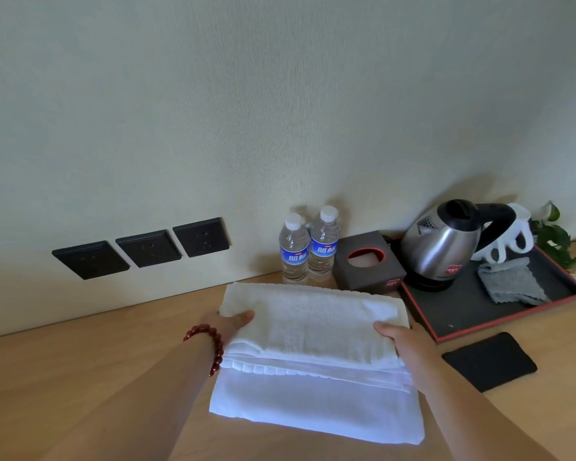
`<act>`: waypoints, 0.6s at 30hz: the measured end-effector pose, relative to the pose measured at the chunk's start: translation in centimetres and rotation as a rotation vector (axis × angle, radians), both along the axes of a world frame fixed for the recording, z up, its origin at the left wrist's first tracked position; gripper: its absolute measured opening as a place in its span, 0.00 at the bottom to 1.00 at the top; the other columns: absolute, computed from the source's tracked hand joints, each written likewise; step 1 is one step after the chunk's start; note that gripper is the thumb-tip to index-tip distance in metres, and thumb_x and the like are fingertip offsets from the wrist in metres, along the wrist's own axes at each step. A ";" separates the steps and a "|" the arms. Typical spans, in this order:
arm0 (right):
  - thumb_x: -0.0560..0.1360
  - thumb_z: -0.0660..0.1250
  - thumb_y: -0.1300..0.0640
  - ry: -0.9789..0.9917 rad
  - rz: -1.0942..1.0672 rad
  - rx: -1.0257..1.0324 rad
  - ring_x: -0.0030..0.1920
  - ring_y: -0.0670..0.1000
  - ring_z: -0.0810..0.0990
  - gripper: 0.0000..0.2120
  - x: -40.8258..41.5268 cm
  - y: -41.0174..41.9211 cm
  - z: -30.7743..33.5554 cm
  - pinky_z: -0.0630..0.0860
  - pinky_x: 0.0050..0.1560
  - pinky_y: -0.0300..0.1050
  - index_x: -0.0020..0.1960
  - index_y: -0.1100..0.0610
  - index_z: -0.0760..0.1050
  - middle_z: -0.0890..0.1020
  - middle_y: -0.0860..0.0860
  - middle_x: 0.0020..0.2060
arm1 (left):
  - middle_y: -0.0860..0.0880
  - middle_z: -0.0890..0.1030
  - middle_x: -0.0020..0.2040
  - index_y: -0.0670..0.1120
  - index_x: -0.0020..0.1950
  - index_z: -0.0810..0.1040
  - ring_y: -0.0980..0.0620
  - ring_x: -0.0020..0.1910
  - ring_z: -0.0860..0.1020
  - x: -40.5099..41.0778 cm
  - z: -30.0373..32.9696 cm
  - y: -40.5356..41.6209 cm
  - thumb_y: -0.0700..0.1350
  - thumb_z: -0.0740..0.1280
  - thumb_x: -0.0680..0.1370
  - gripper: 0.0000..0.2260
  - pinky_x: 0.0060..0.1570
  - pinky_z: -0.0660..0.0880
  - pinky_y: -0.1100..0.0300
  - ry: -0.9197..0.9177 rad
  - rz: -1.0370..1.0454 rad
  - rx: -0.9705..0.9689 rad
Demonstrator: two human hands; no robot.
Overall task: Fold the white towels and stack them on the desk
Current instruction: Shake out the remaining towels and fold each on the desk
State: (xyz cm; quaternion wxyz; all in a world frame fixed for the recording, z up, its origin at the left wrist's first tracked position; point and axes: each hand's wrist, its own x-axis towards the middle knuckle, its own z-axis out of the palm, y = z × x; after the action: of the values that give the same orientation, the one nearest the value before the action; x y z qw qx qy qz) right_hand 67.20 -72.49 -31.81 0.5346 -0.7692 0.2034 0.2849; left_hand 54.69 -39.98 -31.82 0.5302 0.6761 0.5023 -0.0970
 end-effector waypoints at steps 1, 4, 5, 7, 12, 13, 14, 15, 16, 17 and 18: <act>0.71 0.78 0.52 -0.002 0.006 0.005 0.47 0.58 0.82 0.22 0.0 0.0 -0.2 0.78 0.45 0.52 0.60 0.53 0.72 0.82 0.53 0.49 | 0.44 0.81 0.57 0.42 0.67 0.75 0.43 0.54 0.79 -0.1 -0.1 0.1 0.63 0.77 0.68 0.36 0.58 0.75 0.48 0.009 -0.014 -0.005; 0.72 0.77 0.49 -0.071 0.002 -0.006 0.48 0.55 0.82 0.23 -0.4 0.1 -1.0 0.78 0.48 0.51 0.63 0.53 0.73 0.82 0.50 0.49 | 0.47 0.80 0.49 0.41 0.65 0.76 0.47 0.47 0.77 -0.5 -0.2 0.2 0.65 0.74 0.69 0.35 0.54 0.73 0.52 0.029 -0.038 -0.033; 0.73 0.76 0.48 -0.110 -0.003 -0.035 0.49 0.54 0.81 0.25 -0.6 0.2 -1.2 0.77 0.49 0.51 0.66 0.53 0.72 0.81 0.49 0.49 | 0.48 0.80 0.48 0.41 0.65 0.77 0.48 0.46 0.77 -0.5 -0.2 0.1 0.66 0.74 0.69 0.35 0.54 0.73 0.52 0.023 -0.037 -0.038; 0.75 0.72 0.44 -0.208 -0.001 -0.139 0.54 0.56 0.79 0.30 -1.2 0.6 -1.8 0.76 0.54 0.52 0.71 0.55 0.68 0.80 0.50 0.55 | 0.49 0.79 0.47 0.40 0.64 0.76 0.50 0.44 0.76 -0.6 -0.3 -0.1 0.64 0.74 0.70 0.34 0.54 0.72 0.53 -0.005 -0.016 -0.041; 0.79 0.61 0.39 -0.490 0.207 -0.636 0.72 0.64 0.65 0.34 -2.7 1.0 -3.4 0.67 0.69 0.63 0.78 0.55 0.57 0.65 0.60 0.73 | 0.47 0.80 0.52 0.40 0.65 0.76 0.46 0.50 0.77 -0.6 -0.3 -0.6 0.62 0.75 0.70 0.33 0.56 0.74 0.53 -0.035 0.030 -0.024; 0.79 0.62 0.42 -0.586 0.259 -0.740 0.74 0.63 0.61 0.34 -2.7 1.2 -2.9 0.62 0.71 0.64 0.79 0.54 0.57 0.62 0.60 0.75 | 0.47 0.81 0.53 0.41 0.65 0.77 0.45 0.51 0.79 -0.6 -0.2 -0.6 0.62 0.77 0.67 0.35 0.58 0.76 0.50 -0.073 0.049 -0.033; 0.77 0.65 0.47 -0.705 0.332 -0.832 0.76 0.63 0.59 0.34 -2.6 1.6 -2.3 0.58 0.72 0.65 0.79 0.53 0.57 0.60 0.59 0.76 | 0.47 0.82 0.53 0.43 0.66 0.77 0.45 0.51 0.80 -0.5 0.0 -0.6 0.63 0.78 0.65 0.36 0.58 0.77 0.48 -0.105 0.054 -0.017; 0.74 0.67 0.52 -0.816 0.425 -0.896 0.76 0.64 0.58 0.36 -2.6 2.1 -1.7 0.55 0.73 0.66 0.79 0.53 0.59 0.59 0.59 0.77 | 0.48 0.82 0.54 0.45 0.67 0.76 0.46 0.51 0.81 -0.4 0.2 -0.8 0.63 0.79 0.64 0.37 0.57 0.79 0.46 -0.128 0.044 0.042; 0.69 0.70 0.57 -0.915 0.514 -0.931 0.76 0.64 0.58 0.39 -2.5 2.8 -1.1 0.53 0.73 0.67 0.78 0.53 0.63 0.60 0.60 0.77 | 0.48 0.81 0.57 0.47 0.69 0.74 0.46 0.53 0.80 -0.4 0.6 -1.1 0.62 0.77 0.67 0.35 0.57 0.79 0.47 -0.122 -0.006 0.156; 0.64 0.72 0.59 -0.987 0.597 -0.941 0.76 0.65 0.60 0.40 -2.6 3.8 -0.5 0.52 0.73 0.68 0.76 0.54 0.68 0.62 0.61 0.77 | 0.49 0.79 0.62 0.49 0.71 0.71 0.47 0.58 0.78 -0.4 0.6 -1.3 0.62 0.73 0.71 0.33 0.59 0.77 0.47 -0.089 -0.121 0.349; 0.62 0.74 0.59 -1.031 0.655 -0.944 0.76 0.65 0.62 0.38 -2.8 4.9 0.1 0.52 0.74 0.69 0.73 0.55 0.72 0.65 0.60 0.76 | 0.49 0.75 0.68 0.51 0.75 0.67 0.47 0.65 0.74 -0.5 0.6 -1.7 0.62 0.68 0.75 0.32 0.65 0.73 0.47 -0.050 -0.251 0.610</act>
State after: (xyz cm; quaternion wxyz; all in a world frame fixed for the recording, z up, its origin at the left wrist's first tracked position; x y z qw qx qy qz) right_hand 64.43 -67.62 -31.72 0.0652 -0.9721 -0.2094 -0.0825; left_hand 54.16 -41.68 -31.25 0.2992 0.8626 0.4079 0.0098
